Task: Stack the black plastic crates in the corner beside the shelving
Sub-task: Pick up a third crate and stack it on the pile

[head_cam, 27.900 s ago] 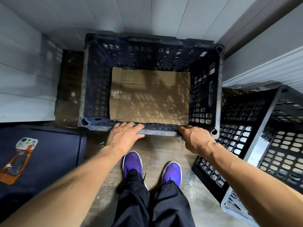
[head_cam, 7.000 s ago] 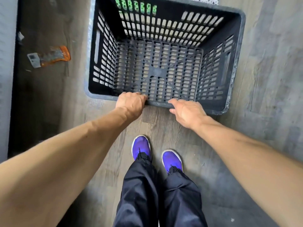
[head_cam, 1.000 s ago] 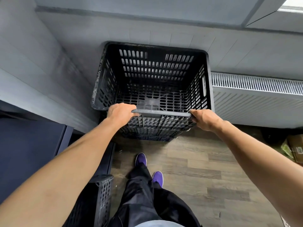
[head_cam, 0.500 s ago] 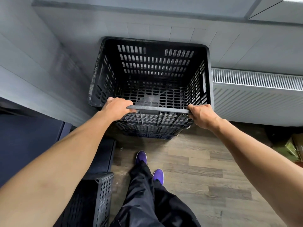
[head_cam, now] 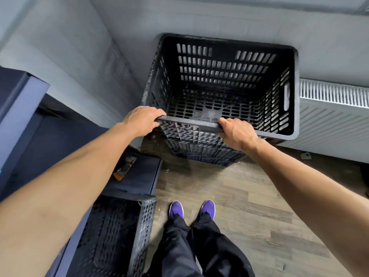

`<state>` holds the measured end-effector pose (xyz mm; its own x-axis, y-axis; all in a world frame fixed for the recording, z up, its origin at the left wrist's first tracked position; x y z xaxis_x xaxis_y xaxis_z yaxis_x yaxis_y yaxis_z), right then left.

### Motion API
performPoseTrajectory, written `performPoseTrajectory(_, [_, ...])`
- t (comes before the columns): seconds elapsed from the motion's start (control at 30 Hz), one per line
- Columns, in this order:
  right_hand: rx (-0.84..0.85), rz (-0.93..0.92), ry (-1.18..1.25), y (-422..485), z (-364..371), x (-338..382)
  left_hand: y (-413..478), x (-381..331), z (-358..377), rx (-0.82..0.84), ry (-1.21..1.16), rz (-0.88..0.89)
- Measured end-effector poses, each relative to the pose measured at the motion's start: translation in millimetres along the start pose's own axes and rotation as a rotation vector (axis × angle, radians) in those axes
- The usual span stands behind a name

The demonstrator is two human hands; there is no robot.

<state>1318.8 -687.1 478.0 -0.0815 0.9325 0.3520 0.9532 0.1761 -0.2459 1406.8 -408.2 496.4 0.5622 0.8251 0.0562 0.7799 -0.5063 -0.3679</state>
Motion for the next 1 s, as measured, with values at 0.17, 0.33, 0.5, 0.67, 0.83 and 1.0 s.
performPoseTrajectory(0.17, [0.0,0.028,-0.03,17,9,27,0,5,-1,-0.033,0.106,0.013])
performPoseTrajectory(0.33, [-0.07,0.108,-0.087,21,10,26,9,14,2,-0.081,0.174,-0.013])
performPoseTrajectory(0.5, [-0.13,0.159,-0.14,23,13,32,3,9,-3,-0.155,0.089,-0.075])
performPoseTrajectory(0.67, [-0.18,0.165,-0.176,19,14,37,-2,9,-1,-0.222,0.167,-0.056])
performPoseTrajectory(0.83, [-0.196,0.16,-0.222,20,14,37,0,11,-5,-0.263,0.214,-0.02])
performPoseTrajectory(1.0, [-0.223,0.144,-0.248,22,13,35,3,9,-1,-0.289,0.248,0.001])
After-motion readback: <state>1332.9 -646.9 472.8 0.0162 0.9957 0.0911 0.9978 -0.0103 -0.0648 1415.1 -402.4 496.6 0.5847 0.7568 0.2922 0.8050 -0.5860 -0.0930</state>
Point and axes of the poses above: each hand's wrist, its own y-axis towards the middle knuckle, its own z-axis out of the palm, x = y × z, the point moved 4 cm from there along y, towards the middle knuckle, and after that the axes turned 10 degrees about y, right-handed, at the moved point
